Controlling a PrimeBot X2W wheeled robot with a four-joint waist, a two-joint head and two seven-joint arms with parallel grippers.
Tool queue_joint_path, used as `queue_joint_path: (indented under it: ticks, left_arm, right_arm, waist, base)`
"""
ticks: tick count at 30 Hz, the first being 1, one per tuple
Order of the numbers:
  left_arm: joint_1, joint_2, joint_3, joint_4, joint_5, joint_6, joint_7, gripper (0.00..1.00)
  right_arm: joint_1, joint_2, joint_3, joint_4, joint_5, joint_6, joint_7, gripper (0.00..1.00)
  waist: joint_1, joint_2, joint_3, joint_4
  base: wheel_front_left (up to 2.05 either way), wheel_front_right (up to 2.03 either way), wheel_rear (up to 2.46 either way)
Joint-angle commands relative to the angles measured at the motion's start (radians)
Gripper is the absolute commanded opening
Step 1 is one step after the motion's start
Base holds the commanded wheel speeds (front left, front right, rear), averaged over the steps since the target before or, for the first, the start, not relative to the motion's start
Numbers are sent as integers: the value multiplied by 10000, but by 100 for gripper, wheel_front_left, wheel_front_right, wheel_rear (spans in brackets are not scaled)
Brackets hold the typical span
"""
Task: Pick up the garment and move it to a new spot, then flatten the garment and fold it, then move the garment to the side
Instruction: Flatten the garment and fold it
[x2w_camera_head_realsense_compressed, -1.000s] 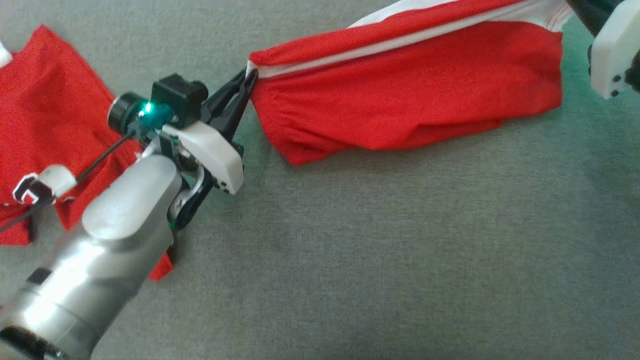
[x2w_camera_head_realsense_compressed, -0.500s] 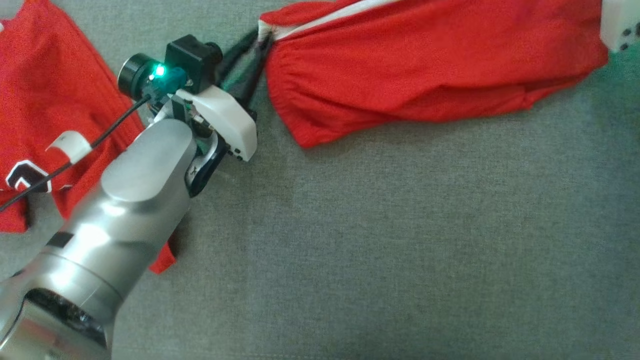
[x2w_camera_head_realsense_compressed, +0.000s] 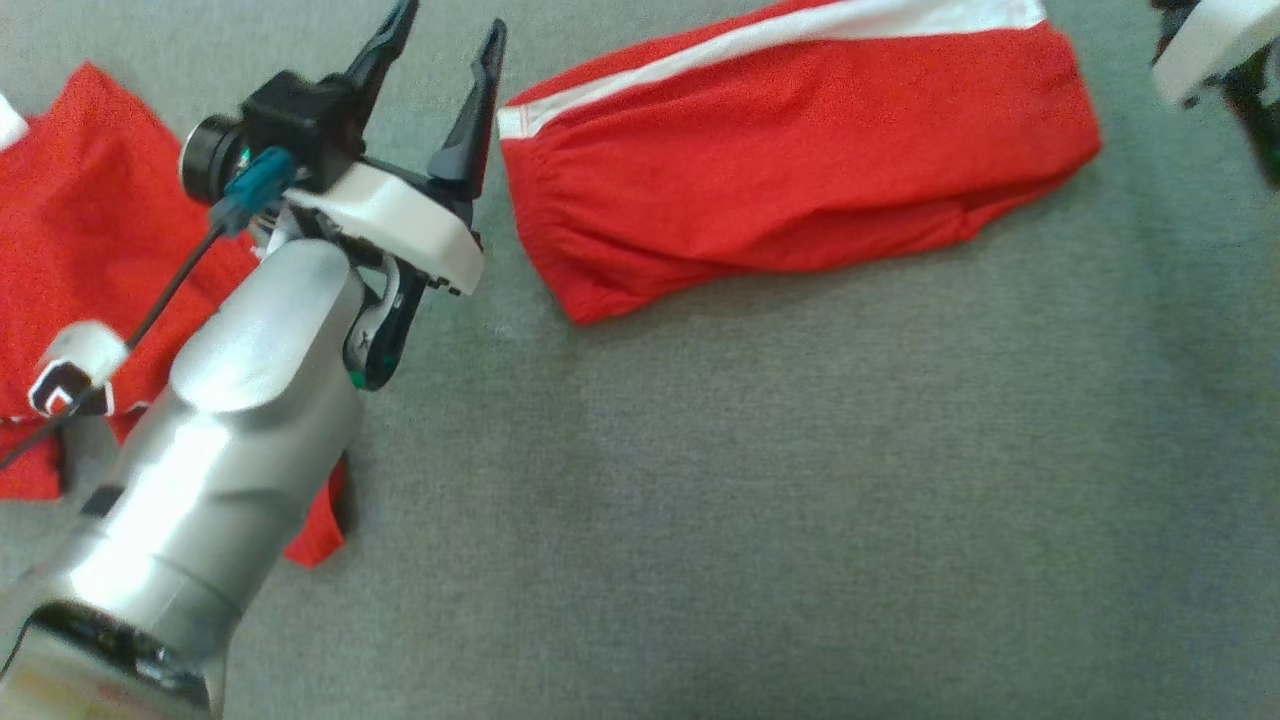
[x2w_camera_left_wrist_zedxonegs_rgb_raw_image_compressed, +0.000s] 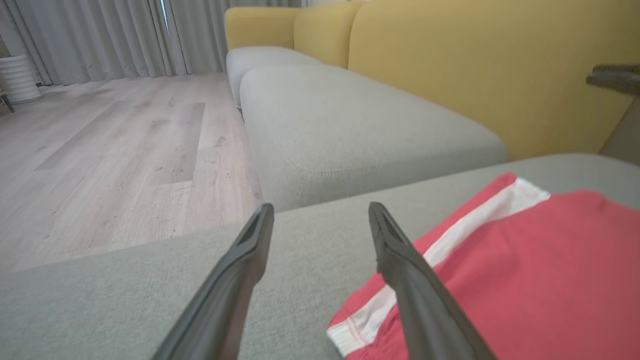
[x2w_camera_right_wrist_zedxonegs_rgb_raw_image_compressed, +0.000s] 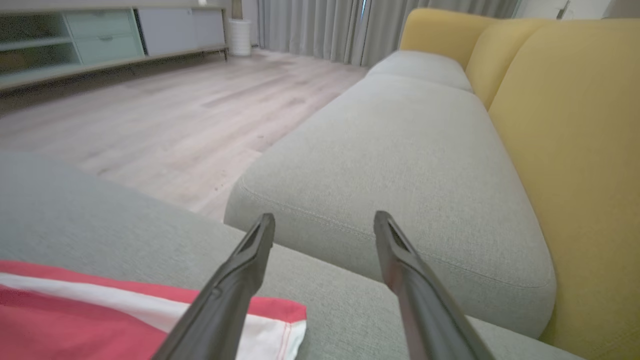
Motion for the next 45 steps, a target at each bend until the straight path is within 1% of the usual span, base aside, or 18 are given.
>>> queue_joint_path:
  ticks: [1, 5, 7, 9, 10, 15, 16, 20, 22, 25, 27, 29, 35, 42, 45]
  left_arm:
    - [143, 467, 789, -717, 51, 247, -107, 100]
    - [1074, 612, 1849, -1997, 400, 676, -112, 100]
    - [1611, 627, 2319, -2558, 637, 861, -113, 100]
    - [2176, 612, 2722, -3067, 880, 990, -114, 100]
    - [2176, 612, 2722, -3067, 880, 990, -114, 100]
    - [3669, 423, 3499, -3966, 1516, 1185, -115, 100]
    - [4275, 301, 3753, -4196, 1742, 1211, -115, 100]
    - [5471, 0, 4295, -4641, 2242, 1239, -115, 100]
    - [6045, -155, 4564, -4890, 2539, 1211, -115, 100]
    - [6912, -465, 5030, -5291, 2974, 1149, -115, 100]
    - [7467, -669, 5346, -5562, 3277, 1083, -116, 100]
    - [7956, -883, 5681, -5774, 3541, 1013, -116, 100]
    - [8636, -1418, 6417, -5974, 4028, 574, -116, 100]
    - [8327, -1697, 6641, -5828, 4479, 39, -116, 100]
    - [8145, -1811, 6701, -5662, 4482, -135, -116, 100]
  right_arm:
    - [445, 192, -346, -130, 124, -9, -426, 100]
    - [1098, 504, -1195, -306, 36, -9, -766, 100]
    - [1508, 659, -1874, -569, -116, -9, -797, 100]
    - [2081, 815, -2633, -986, -486, -9, -802, 100]
    - [2081, 815, -2633, -986, -486, -9, -802, 100]
    - [4031, 1437, -4533, -1916, -1769, -9, -806, 100]
    - [4832, 1742, -5262, -2291, -2416, -9, -806, 100]
    - [6534, 2720, -6894, -3187, -3523, -9, -807, 100]
    - [7404, 3297, -7561, -3749, -4180, -9, -807, 100]
    - [8663, 4162, -8260, -4660, -5208, -9, -807, 100]
    - [9358, 4582, -8631, -5193, -5696, -9, -807, 100]
    - [9905, 4841, -8902, -5569, -5954, -9, -808, 100]
    - [10631, 5037, -9123, -6167, -6244, -9, -723, 100]
    - [10330, 5050, -9298, -6388, -6349, -9, -296, 100]
    - [9693, 5052, -9639, -5996, -5961, -9, -86, 100]
  waist:
    - [1, 0, -533, -309]
    - [1, 0, -1076, -517]
    - [1, 0, -1350, -616]
    - [1, 0, -1601, -720]
    - [1, 0, -1601, -720]
    - [1, 0, -2267, -906]
    - [1, 0, -2517, -967]
    - [1, 0, -2989, -1090]
    - [1, 0, -3173, -1145]
    - [1, 0, -3431, -1213]
    - [1, 0, -3548, -1272]
    - [1, 0, -3643, -1323]
    - [1, 0, -3733, -1320]
    - [1, 0, -3165, -952]
    - [1, 0, -2752, -679]
  base:
    - [0, 0, 0]
    - [0, 0, 0]
    - [0, 0, 0]
    - [0, 0, 0]
    - [0, 0, 0]
    - [0, 0, 0]
    - [0, 0, 0]
    - [0, 0, 0]
    - [0, 0, 0]
    - [0, 0, 0]
    - [0, 0, 0]
    - [0, 0, 0]
    - [0, 0, 0]
    - [0, 0, 0]
    - [0, 0, 0]
